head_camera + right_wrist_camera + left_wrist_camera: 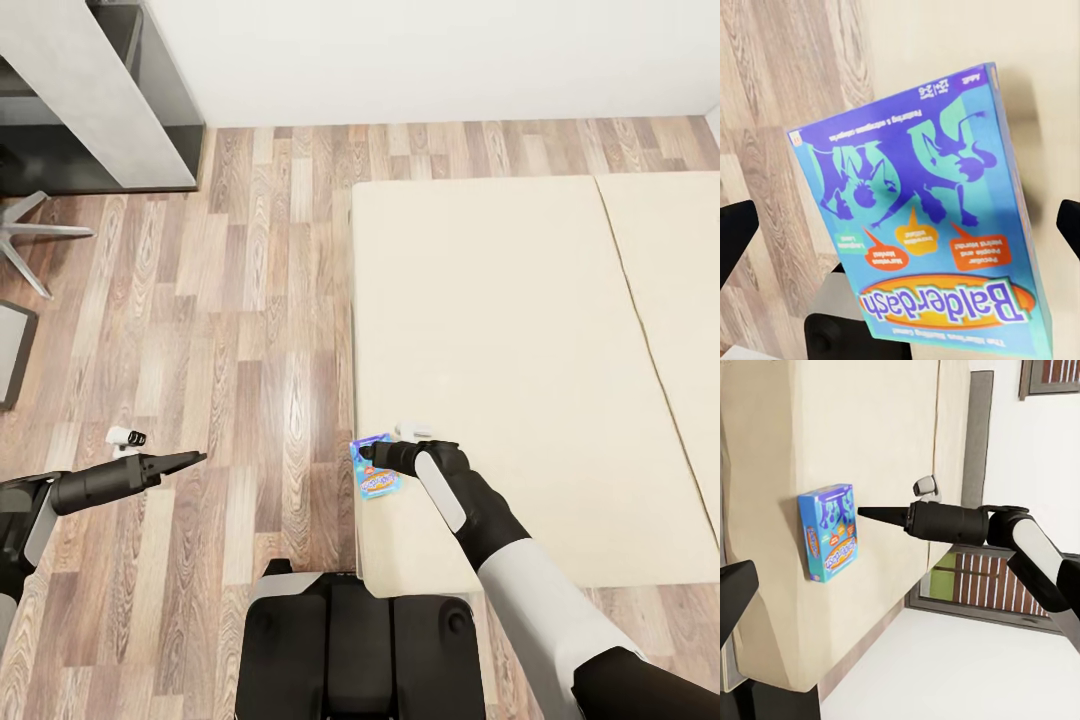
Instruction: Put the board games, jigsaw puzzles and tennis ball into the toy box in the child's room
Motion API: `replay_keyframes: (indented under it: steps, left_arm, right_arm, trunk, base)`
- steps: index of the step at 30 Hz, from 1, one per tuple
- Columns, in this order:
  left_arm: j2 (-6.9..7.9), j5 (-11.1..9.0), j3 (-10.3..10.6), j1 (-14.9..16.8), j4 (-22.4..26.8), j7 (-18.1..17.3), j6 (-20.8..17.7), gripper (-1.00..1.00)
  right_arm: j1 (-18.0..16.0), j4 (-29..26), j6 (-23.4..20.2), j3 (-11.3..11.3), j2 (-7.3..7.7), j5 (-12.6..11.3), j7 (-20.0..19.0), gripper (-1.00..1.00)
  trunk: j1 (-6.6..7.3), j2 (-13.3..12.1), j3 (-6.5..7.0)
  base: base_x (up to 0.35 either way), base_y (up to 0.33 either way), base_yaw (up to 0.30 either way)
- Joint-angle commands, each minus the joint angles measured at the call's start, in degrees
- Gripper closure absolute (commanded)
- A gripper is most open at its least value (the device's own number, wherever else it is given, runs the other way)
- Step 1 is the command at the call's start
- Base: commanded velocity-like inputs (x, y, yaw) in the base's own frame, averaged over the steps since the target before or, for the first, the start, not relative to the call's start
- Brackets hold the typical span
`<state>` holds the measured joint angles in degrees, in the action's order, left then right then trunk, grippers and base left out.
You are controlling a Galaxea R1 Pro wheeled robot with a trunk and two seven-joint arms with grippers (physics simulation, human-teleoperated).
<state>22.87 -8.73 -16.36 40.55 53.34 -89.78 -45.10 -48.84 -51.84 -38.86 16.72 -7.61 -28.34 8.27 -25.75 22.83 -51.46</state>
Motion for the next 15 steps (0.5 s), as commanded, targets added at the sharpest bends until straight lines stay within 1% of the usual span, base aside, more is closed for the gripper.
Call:
replay_keyframes:
  steps: [1, 15]
  left_arm:
    - [0.02, 0.02, 0.01, 0.01, 0.0, -0.22, -0.61, -1.0]
    - [0.0, 0.04, 0.09, 0.04, 0.0, -0.22, -0.61, -1.0]
  right_arm:
    - [-0.02, -0.08, -0.16, 0.11, 0.03, -0.63, 0.55, -1.0]
    - [-0.02, -0.85, -0.49, 0.06, 0.21, -0.63, 0.66, -1.0]
  trunk:
    - [-0.03, 0.09, -0.06]
    - [-0.03, 0.09, -0.05]
  base:
    - [0.0, 0.0, 0.0]
    - [0.0, 0.0, 0.0]
